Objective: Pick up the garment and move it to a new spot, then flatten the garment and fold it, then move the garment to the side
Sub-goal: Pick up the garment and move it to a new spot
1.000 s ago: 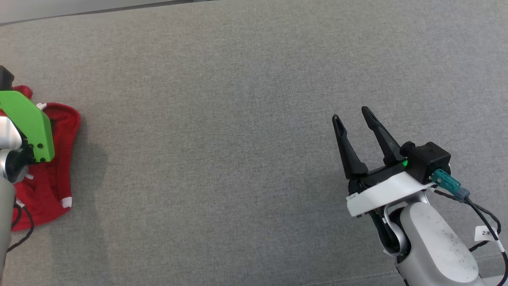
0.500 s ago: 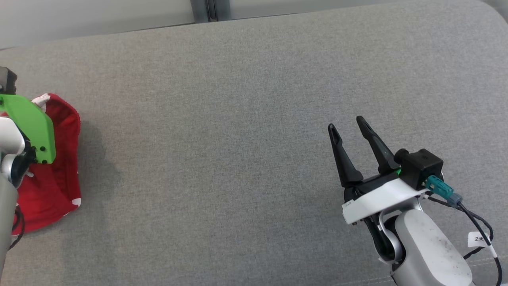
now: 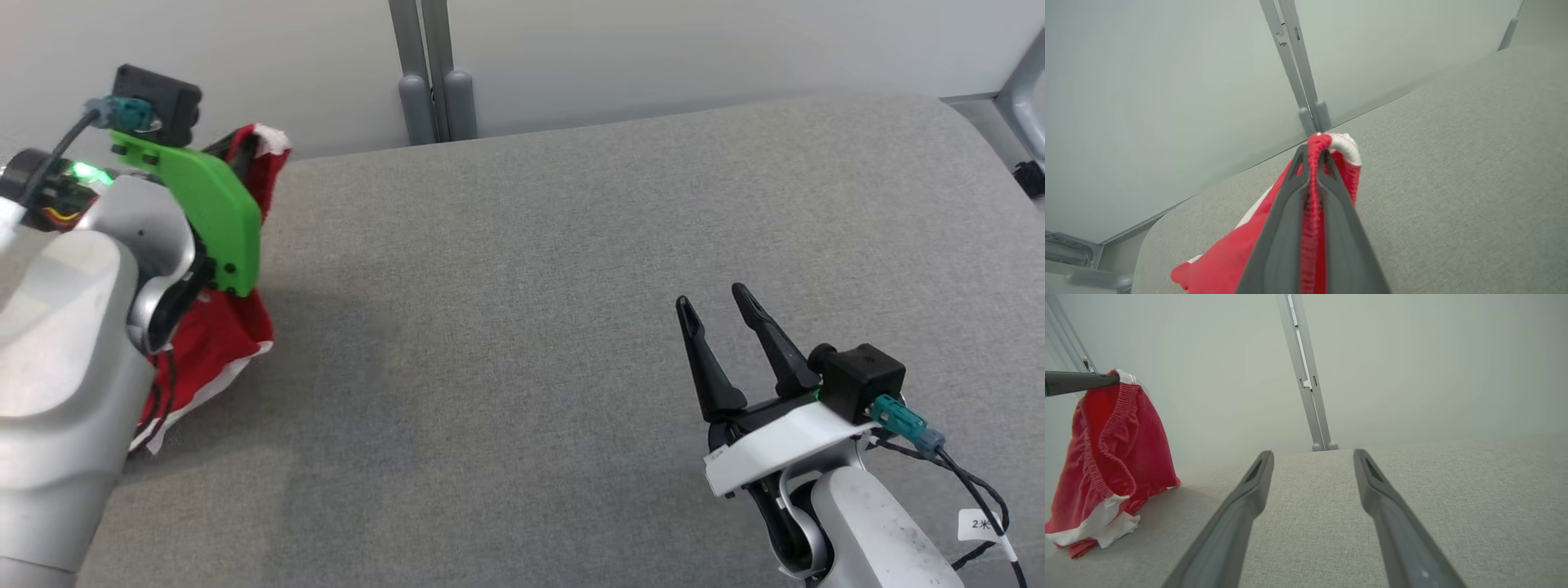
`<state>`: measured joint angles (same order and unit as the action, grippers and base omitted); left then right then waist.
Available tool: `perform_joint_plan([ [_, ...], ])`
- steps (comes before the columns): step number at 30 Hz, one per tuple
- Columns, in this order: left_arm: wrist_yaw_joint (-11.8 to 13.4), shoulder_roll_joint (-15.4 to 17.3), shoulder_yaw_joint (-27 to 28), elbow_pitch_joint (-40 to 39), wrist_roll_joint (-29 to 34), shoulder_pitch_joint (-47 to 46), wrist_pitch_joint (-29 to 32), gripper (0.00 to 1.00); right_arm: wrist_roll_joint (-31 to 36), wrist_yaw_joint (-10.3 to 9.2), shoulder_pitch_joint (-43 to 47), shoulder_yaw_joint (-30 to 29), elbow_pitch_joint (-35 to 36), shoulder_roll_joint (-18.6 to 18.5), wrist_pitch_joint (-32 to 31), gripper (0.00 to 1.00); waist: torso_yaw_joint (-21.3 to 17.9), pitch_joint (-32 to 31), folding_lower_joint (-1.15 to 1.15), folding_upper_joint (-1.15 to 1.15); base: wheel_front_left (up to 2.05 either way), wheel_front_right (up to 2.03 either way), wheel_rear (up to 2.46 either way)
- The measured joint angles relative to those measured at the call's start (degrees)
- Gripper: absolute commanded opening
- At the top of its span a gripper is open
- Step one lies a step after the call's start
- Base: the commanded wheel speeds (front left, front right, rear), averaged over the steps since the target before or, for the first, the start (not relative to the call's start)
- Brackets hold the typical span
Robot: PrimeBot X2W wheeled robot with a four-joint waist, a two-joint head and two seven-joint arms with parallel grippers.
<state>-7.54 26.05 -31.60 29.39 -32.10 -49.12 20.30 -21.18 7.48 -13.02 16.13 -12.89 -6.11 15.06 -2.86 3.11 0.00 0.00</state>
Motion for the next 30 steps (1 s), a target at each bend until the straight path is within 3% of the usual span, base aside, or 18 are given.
perform_joint_plan([
  [7, 0.0, -4.8, -0.6, -13.8, -6.2, 2.2, 1.6, 0.0, 0.0, 0.0, 0.7, -1.5, 0.5, 0.3, 0.0, 1.0, -3.3, -0.9, 0.0, 0.0, 0.0, 0.0, 0.0],
  [15, 2.9, -11.0, 1.5, -25.8, -9.8, 0.5, -0.5, 0.0, 0.1, 0.0, 0.7, -4.4, 1.4, 0.5, 0.0, 1.0, -7.2, 0.4, 0.0, 0.0, 0.0, 0.0, 0.0],
  [23, 4.5, -8.8, 4.0, -24.1, -11.0, 7.7, -4.1, 0.0, 0.1, 0.0, 0.7, -5.1, 1.6, 0.9, 0.0, 1.0, -8.7, 3.4, 0.0, 0.0, 0.0, 0.0, 0.0],
  [30, 6.5, -5.5, 6.9, -13.7, -10.1, 22.0, -14.9, 0.0, 0.1, 0.0, -0.1, -4.5, 1.6, 1.3, 0.0, 1.0, -9.8, 5.6, 0.0, 0.0, 0.0, 0.0, 0.0],
])
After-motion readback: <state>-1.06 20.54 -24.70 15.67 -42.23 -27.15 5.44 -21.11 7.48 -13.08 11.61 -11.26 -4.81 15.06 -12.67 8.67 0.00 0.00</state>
